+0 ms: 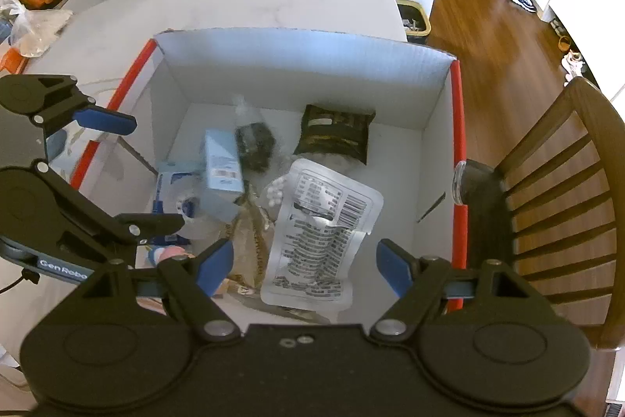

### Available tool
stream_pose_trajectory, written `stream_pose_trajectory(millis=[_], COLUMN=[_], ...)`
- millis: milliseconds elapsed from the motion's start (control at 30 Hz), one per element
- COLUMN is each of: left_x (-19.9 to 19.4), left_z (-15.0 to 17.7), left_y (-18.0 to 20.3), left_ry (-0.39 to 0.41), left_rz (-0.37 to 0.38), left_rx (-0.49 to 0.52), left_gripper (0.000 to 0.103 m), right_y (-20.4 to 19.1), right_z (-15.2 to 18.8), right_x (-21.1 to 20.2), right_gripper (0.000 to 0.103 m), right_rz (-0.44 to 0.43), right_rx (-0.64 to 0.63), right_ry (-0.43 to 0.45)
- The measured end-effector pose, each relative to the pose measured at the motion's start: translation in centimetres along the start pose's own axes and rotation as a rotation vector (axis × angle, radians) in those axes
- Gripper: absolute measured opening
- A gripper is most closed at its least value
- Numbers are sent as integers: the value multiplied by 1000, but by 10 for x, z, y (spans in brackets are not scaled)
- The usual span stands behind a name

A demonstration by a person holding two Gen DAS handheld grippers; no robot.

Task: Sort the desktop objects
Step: 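Open the right tool releasing the foil pouch while the left tool opens releasing the blue box, then withdraw both open tools up and away from the filled box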

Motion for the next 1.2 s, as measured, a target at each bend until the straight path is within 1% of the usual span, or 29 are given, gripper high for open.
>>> stream_pose_trajectory(millis=[100, 167, 233, 433, 733, 833, 900, 1000, 1200], left_x=[-7, -12, -19, -39, -65, -69, -73, -79, -101], left_z=[-1, -1, 0, 1, 11, 15, 18, 23, 33], left_y=[-2, -4, -6, -14, -17, -20, -22, -25, -30], left_ry=[8, 16, 29, 63, 96, 103, 108, 120, 214], left_rz=[6, 15, 26, 12, -12, -11, -3, 7, 14], left_rx=[-14, -36, -56, -100, -107, -121, -125, -133, -142], left_gripper=[94, 94, 94, 94, 94, 101, 101, 101, 101], right_y=[-2, -4, -6, -14, -31, -38, -43, -53, -69], right_z=[0, 0, 0, 1, 0, 0, 1, 4, 11], right_x=[-4, -7, -11, -20, -36, -41, -45, -49, -61], right_gripper=[81, 85, 85, 86, 91, 92, 95, 95, 97], right_rz=[-5, -8, -13, -19, -20, -17, -13, -9, 12], right_rx=[4, 7, 12, 14, -11, -6, -5, -8, 11], right_ry=[8, 19, 25, 45, 72, 83, 91, 100, 135])
Point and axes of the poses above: each gripper's, at about its wrist camera, not at the fingertips, and x roughly the way its jaws point, y to its right, z to its underside, the point moved 1 cm from there along x, roughly the way its jaws point, and after that the axes turned 15 degrees about y, right-handed, at the moved point
